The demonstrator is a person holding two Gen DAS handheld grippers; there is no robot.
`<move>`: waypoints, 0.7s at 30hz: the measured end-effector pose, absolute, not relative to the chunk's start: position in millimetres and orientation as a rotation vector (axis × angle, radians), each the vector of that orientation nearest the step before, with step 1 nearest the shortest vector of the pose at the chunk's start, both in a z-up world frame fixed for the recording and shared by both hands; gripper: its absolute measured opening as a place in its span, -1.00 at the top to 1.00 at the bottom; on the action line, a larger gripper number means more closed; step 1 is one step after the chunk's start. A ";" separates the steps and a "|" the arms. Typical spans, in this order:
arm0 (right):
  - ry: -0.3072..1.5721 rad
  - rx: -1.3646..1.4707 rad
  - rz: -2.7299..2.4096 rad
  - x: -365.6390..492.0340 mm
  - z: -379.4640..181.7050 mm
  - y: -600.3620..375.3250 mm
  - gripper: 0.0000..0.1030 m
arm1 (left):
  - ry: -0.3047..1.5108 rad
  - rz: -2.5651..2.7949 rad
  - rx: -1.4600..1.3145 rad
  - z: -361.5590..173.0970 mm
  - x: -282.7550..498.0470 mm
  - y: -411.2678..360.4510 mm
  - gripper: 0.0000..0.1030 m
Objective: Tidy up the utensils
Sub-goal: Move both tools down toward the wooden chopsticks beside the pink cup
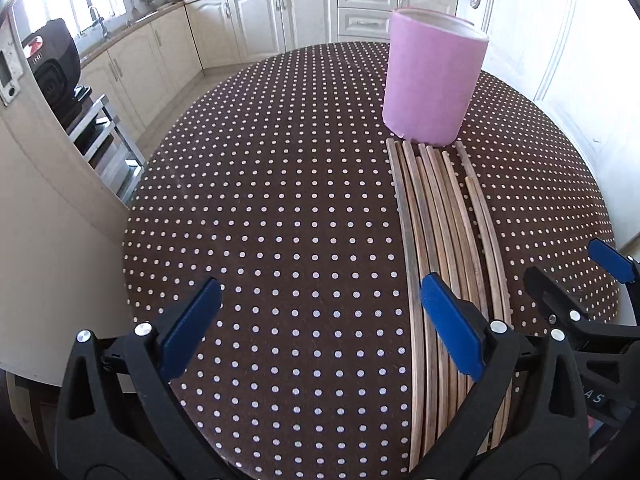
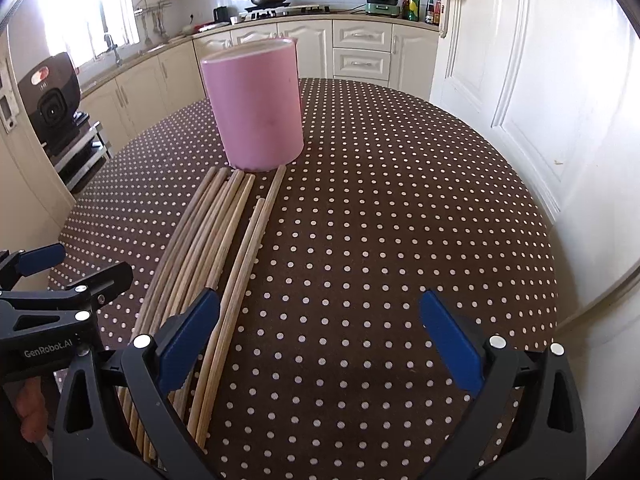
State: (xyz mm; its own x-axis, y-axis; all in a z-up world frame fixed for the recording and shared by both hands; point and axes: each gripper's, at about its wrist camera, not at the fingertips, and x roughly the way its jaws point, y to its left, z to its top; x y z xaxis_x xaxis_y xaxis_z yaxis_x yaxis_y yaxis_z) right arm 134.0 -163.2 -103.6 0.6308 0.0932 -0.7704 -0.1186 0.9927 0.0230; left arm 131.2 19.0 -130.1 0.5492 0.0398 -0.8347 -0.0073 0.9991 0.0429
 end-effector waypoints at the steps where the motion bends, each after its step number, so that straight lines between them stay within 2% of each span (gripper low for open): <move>1: 0.883 -0.034 0.120 136.1 -105.3 -162.8 -0.87 | 0.993 0.029 0.033 -131.5 132.9 19.9 -0.89; 21: 0.944 -0.014 0.096 136.5 -118.6 -174.2 -0.87 | 1.027 0.011 0.012 -154.3 153.3 12.9 -0.89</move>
State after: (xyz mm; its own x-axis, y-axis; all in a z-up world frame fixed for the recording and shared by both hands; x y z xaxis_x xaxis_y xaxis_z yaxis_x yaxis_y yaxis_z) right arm 136.5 -174.2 -118.6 0.5826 0.0761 -0.8092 -0.0884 0.9956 0.0300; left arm 153.3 12.9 -154.3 0.5170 0.0149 -0.8558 -0.0039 0.9999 0.0150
